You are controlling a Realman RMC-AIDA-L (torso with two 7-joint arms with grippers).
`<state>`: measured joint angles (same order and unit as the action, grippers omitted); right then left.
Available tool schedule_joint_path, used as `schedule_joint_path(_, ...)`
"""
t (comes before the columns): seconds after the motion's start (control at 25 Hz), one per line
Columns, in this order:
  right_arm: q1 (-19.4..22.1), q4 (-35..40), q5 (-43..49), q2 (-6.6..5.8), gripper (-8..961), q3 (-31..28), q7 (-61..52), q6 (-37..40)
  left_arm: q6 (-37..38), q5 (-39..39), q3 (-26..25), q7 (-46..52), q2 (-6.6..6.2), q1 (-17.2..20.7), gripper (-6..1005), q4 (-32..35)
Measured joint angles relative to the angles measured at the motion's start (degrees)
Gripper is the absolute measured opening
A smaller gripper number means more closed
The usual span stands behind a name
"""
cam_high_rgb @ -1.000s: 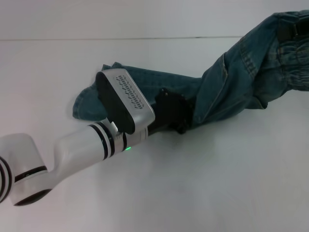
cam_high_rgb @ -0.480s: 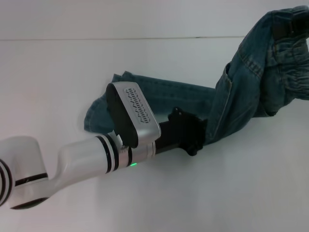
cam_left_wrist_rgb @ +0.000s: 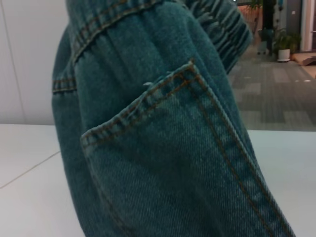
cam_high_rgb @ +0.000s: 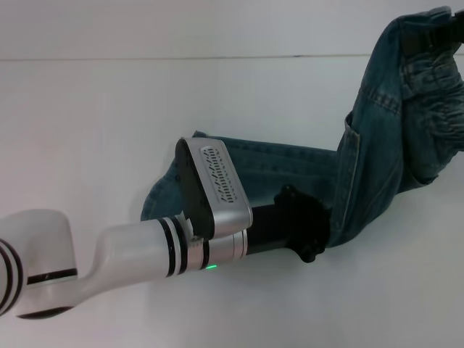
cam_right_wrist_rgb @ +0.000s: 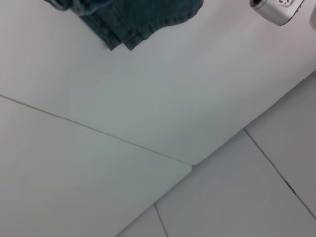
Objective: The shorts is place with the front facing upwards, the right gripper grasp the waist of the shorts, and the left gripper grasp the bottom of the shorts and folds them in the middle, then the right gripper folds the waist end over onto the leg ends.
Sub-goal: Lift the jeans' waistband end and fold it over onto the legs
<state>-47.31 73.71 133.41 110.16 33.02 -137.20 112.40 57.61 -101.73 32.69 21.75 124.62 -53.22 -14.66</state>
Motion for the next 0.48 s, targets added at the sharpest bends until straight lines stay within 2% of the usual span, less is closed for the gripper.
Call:
schedule_joint_path(0.24, 0.1, -1.3, 0.2, 0.11, 123, 0.6, 0.6, -0.1, 0.3, -2.0, -2.4, 0.2, 0.0, 0.9, 1, -0.1)
schedule_joint_path(0.44, 0.5, -2.2, 0.3, 0.04, 123, 1.0, 1.6, -0.2, 5.5, -2.1, -5.3, 0.6, 0.0, 6.0, 1, 4.0)
schedule_joint_path(0.48, 0.5, -2.4, 0.3, 0.03, 123, 1.1, 1.7, -0.2, 5.5, -2.1, -5.3, 0.6, 0.0, 6.0, 1, 4.0)
